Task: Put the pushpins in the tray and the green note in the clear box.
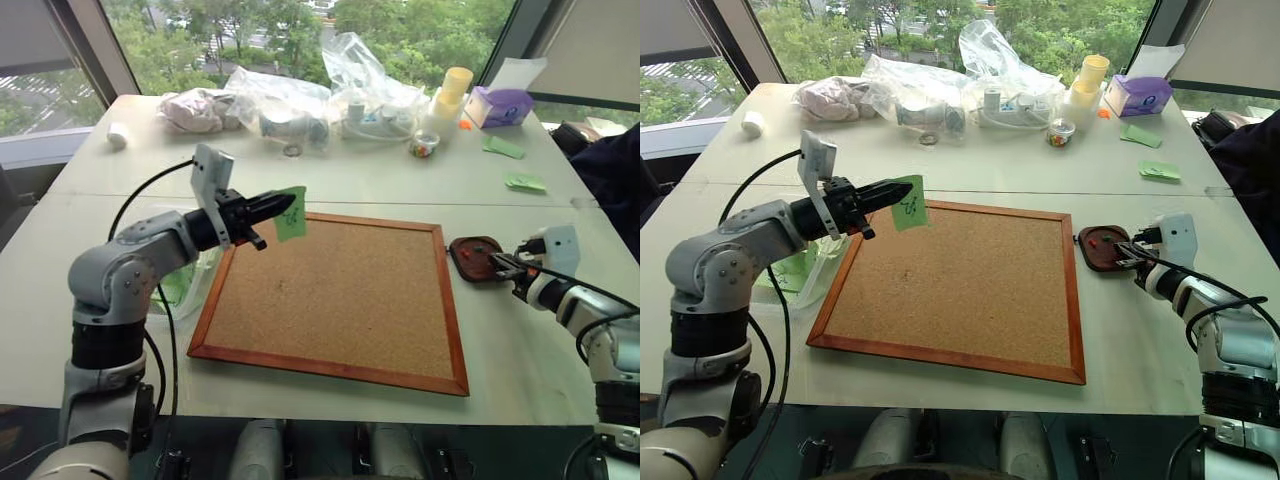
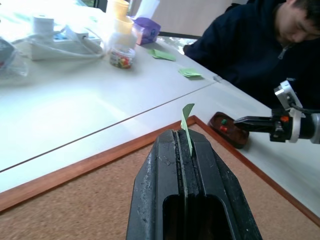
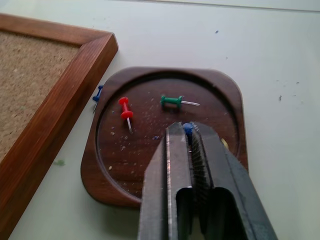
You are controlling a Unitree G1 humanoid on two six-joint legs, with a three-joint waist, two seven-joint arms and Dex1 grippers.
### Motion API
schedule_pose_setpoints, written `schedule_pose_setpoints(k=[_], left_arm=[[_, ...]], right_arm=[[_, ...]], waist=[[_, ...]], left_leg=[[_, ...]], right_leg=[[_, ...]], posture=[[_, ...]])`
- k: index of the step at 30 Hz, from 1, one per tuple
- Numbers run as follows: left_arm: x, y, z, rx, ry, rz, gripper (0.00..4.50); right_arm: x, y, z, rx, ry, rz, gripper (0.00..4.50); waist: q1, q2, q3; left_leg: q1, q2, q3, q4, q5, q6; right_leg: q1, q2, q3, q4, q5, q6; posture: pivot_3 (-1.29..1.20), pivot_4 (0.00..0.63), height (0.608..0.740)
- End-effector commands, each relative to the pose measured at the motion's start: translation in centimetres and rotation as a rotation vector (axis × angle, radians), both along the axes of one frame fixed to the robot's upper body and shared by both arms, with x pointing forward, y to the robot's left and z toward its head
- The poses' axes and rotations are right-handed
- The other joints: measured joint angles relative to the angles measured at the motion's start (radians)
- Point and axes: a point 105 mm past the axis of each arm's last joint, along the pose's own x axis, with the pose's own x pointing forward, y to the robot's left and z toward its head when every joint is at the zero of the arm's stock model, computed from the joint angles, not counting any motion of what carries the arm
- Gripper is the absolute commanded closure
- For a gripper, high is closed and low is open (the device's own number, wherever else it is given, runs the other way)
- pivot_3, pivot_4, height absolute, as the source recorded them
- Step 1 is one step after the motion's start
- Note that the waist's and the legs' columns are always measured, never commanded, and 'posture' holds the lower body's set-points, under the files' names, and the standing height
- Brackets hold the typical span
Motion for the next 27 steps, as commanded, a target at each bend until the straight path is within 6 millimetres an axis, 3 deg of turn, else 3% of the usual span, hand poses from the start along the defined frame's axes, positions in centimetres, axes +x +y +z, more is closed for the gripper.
schedule_pose_setpoints(k=[1,6,12,18,22,27], left_arm=[[0.1,1.1,1.1,-0.001,-0.06,0.033,4.5],[0.2,1.6,0.7,0.006,-0.059,0.053,4.5],[0.3,3.1,0.2,0.043,-0.057,0.102,4.5],[0.3,5.0,-0.2,0.096,-0.063,0.159,4.5],[0.4,7.6,-0.7,0.152,-0.053,0.246,4.5],[0.4,10.2,-1.8,0.207,-0.025,0.328,4.5]], right_arm=[[0.2,0.0,0.6,0.001,-0.029,0.005,2.6],[0.3,0.3,1.5,-0.001,-0.048,0.015,0.03],[0.4,0.7,4.2,-0.013,-0.118,0.036,0.03],[0.2,2.6,7.1,0.006,-0.171,0.136,0.03],[-0.9,6.9,9.0,0.028,-0.183,0.352,0.03],[-2.9,12.2,9.6,0.068,-0.159,0.599,0.03]], waist=[[0.002,0.0,0.0],[0.005,0.0,0.0],[0.001,0.0,0.0],[0.0,0.001,0.0],[0.0,0.001,0.0],[-0.001,0.001,0.0]], left_leg=[[0.0,0.0,0.0,0.0,0.0,0.0],[0.0,0.0,0.0,0.0,0.0,0.0],[0.0,0.0,0.0,0.0,0.0,0.0],[0.0,0.001,0.0,0.0,0.0,0.0],[0.0,0.001,0.0,-0.001,0.0,0.0],[0.0,0.001,-0.001,-0.001,0.0,0.0]], right_leg=[[0.0,0.0,0.0,0.0,0.0,0.0],[0.0,0.0,0.0,0.0,0.0,0.0],[0.0,0.0,0.0,0.0,0.0,0.0],[0.0,0.0,0.0,0.0,0.0,0.0],[-0.001,0.0,0.0,0.0,0.0,0.0],[-0.001,0.0,0.0,0.0,0.0,0.0]], posture=[[0.0,0.15,0.74],[0.0,0.15,0.74],[0.0,0.15,0.74],[0.0,0.15,0.74],[0.0,0.15,0.74],[0.0,0.15,0.74]])
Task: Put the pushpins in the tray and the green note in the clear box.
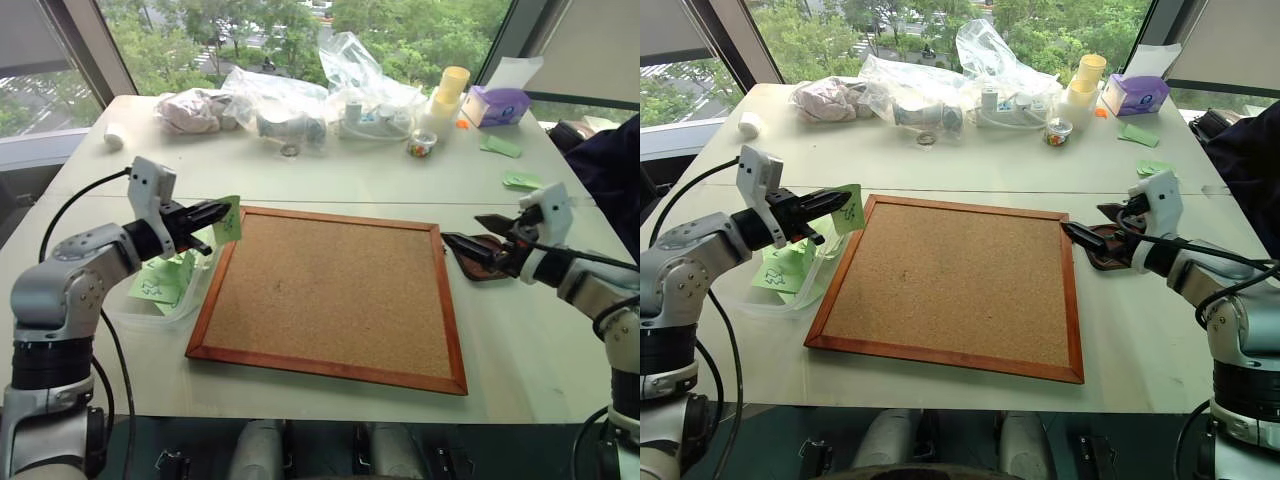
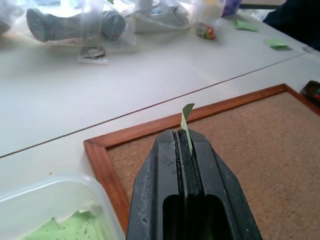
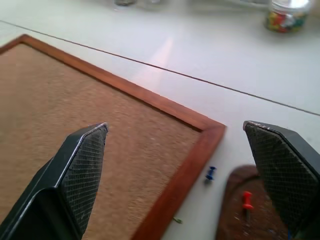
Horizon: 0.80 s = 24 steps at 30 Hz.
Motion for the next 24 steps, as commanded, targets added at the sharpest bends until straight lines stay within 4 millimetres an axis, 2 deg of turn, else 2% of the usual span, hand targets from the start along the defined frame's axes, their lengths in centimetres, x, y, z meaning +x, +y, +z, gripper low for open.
schedule_pose_setpoints(k=[1,4,12,15,20,22,24], left_arm=[[-0.1,2.3,0.7,0.043,-0.043,0.064,4.5],[-0.4,3.4,0.0,0.081,-0.029,0.094,4.5],[-1.5,6.0,-1.4,0.143,0.017,0.165,4.5],[-1.9,6.8,-2.2,0.174,0.042,0.188,3.59],[-2.6,7.3,-2.5,0.188,0.056,0.185,1.08],[-2.9,7.3,-2.0,0.173,0.048,0.172,0.03],[-3.2,7.0,-1.5,0.162,0.039,0.152,0.03]], right_arm=[[-1.5,3.7,1.3,-0.001,-0.024,0.176,0.03],[-1.9,4.9,1.2,-0.011,-0.018,0.225,0.03],[-1.9,6.2,0.4,-0.032,0.001,0.278,0.03],[-1.8,6.5,0.2,-0.048,0.003,0.292,0.0],[-1.5,6.6,0.2,-0.057,0.001,0.305,0.0],[-1.4,6.4,0.1,-0.07,0.003,0.31,0.0],[-1.3,6.3,0.1,-0.08,0.005,0.313,0.0]], waist=[[0.001,0.0,0.0],[0.005,0.0,0.0],[0.006,0.0,0.0],[0.003,0.0,0.0],[0.004,0.0,0.0],[0.004,0.0,0.0],[0.005,-0.001,0.0]], left_leg=[[0.0,0.0,0.0,0.0,0.0,0.0],[0.0,0.0,0.0,0.0,0.0,0.0],[-0.001,0.0,-0.001,0.0,-0.001,0.001],[-0.001,0.0,0.0,0.0,-0.001,0.001],[-0.001,0.0,0.0,0.0,-0.001,0.001],[-0.001,0.0,0.0,0.0,-0.001,0.001],[-0.002,0.0,0.0,0.0,-0.001,0.001]], right_leg=[[0.0,0.0,0.0,0.0,0.0,0.0],[0.0,-0.001,0.0,0.0,0.0,0.0],[-0.002,-0.001,0.0,0.0,0.0,0.0],[-0.002,-0.001,0.0,0.0,0.0,0.0],[-0.002,-0.002,0.0,0.0,0.0,0.0],[-0.002,-0.002,0.0,0.0,0.0,0.0],[-0.003,-0.002,0.0,0.0,0.0,0.0]], posture=[[0.0,0.15,0.74],[0.0,0.15,0.74],[0.0,0.15,0.74],[0.0,0.15,0.74],[0.0,0.15,0.74],[0.0,0.15,0.74],[0.0,0.15,0.74]])
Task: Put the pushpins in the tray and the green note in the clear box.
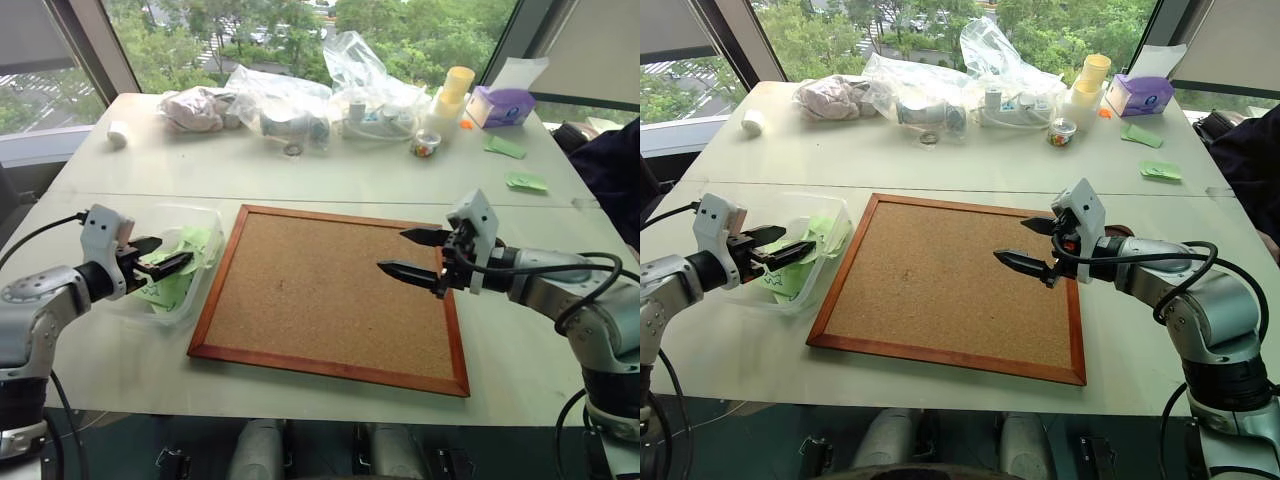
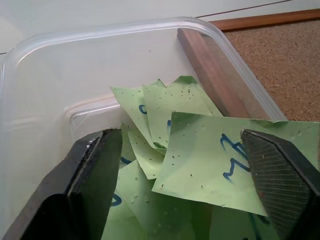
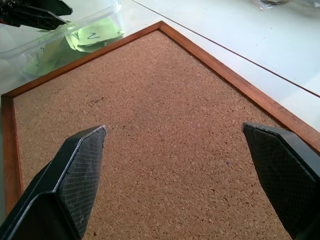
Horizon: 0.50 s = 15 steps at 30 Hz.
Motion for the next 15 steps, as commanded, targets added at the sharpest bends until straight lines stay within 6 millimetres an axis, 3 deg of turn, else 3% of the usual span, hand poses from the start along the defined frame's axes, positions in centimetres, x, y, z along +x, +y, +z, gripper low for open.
schedule_pose_setpoints(k=[1,4,8,15], left_arm=[[-0.5,-0.2,3.0,0.015,-0.087,-0.044,0.03],[-1.1,-2.0,4.3,-0.027,-0.11,-0.143,0.03],[-2.6,-6.0,4.8,-0.047,-0.097,-0.363,0.03],[-3.8,-9.0,2.7,-0.01,-0.008,-0.54,0.03]], right_arm=[[0.2,-0.3,1.0,-0.025,-0.052,0.014,0.0],[0.3,-0.6,0.9,-0.04,-0.048,0.015,0.0],[0.2,-1.6,0.7,-0.07,-0.043,0.012,0.0],[-0.9,-1.8,0.3,-0.089,-0.023,0.039,0.0]], waist=[[0.0,0.0,0.0],[0.0,0.0,0.0],[0.001,0.0,0.0],[0.0,0.0,0.0]], left_leg=[[0.0,0.0,0.0,0.0,0.0,0.0],[0.0,0.0,0.0,0.0,0.0,0.0],[0.0,0.001,0.0,0.0,0.0,0.0],[0.0,0.0,0.001,0.0,0.0,0.0]], right_leg=[[0.0,0.0,0.0,0.0,0.0,0.0],[0.0,0.0,0.0,0.0,0.0,0.0],[0.0,0.0,0.0,0.0,0.0,0.0],[0.0,0.0,0.0,0.0,0.0,0.0]], posture=[[0.0,0.15,0.74],[0.0,0.15,0.74],[0.0,0.15,0.74],[0.0,0.15,0.74]])
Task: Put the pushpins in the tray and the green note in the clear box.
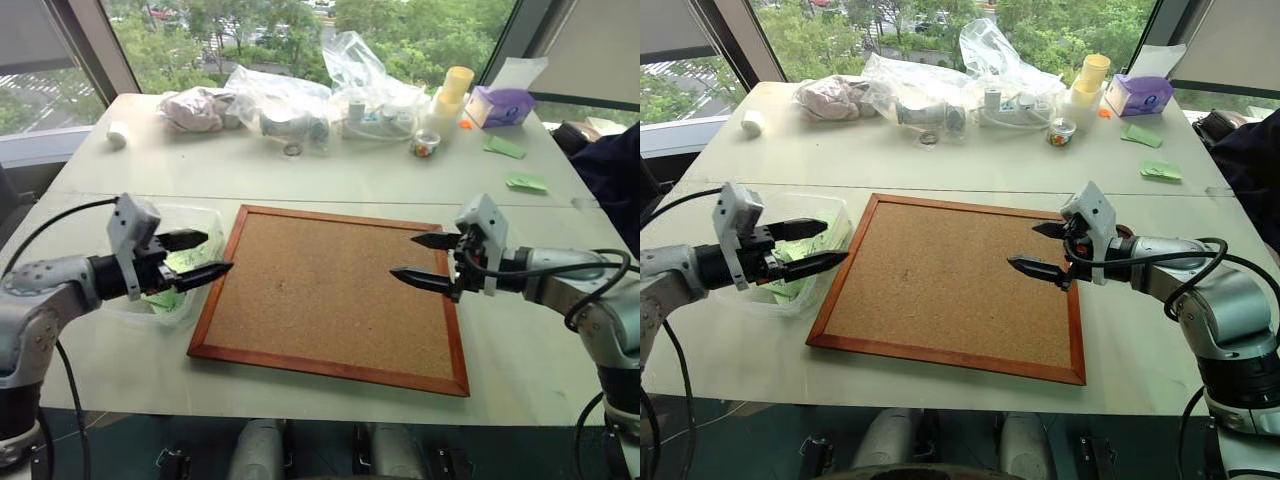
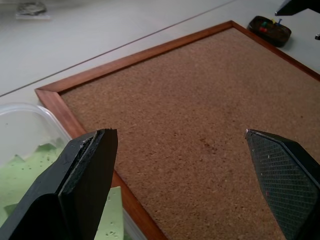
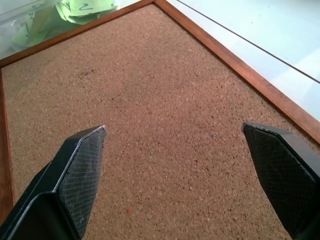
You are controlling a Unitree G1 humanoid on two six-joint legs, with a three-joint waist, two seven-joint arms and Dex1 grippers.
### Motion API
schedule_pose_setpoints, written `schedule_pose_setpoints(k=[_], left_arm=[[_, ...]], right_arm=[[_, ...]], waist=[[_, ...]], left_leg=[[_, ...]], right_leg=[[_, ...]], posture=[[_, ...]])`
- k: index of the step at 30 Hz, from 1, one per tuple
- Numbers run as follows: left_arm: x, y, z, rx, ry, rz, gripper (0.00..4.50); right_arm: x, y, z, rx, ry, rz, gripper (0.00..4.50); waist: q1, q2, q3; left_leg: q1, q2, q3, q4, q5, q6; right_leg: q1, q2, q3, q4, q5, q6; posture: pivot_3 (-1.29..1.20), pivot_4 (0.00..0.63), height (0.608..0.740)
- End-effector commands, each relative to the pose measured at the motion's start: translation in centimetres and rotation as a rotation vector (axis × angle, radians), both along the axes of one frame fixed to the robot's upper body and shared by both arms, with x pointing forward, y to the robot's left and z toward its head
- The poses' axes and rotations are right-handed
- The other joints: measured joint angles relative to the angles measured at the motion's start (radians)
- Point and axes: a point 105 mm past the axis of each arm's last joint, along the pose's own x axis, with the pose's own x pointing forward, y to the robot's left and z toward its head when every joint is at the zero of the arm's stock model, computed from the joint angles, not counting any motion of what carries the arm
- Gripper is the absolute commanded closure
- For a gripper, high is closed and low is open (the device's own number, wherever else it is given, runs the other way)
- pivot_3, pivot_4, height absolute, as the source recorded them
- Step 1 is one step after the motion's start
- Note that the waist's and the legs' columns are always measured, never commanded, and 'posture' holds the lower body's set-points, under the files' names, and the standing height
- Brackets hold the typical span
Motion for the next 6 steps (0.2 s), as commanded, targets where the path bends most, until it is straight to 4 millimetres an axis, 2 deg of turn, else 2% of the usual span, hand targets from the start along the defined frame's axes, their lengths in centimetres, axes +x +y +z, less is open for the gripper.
schedule_pose_setpoints(k=[1,6], left_arm=[[-0.7,-1.7,-0.1,0.031,-0.002,-0.1,0.03],[-0.7,-3.8,-0.7,0.045,-0.007,-0.178,0.03]], right_arm=[[-0.7,0.2,1.1,-0.006,-0.053,0.03,0.0],[-0.8,0.3,1.1,-0.009,-0.062,0.024,0.0]], waist=[[0.0,0.0,0.0],[0.002,0.0,0.0]], left_leg=[[0.0,0.0,0.0,0.0,0.0,0.0],[0.0,0.0,0.0,0.0,0.0,0.0]], right_leg=[[0.0,0.0,0.0,0.0,0.0,0.0],[0.0,0.0,0.0,0.0,0.0,0.0]], posture=[[0.0,0.15,0.74],[0.0,0.15,0.74]])
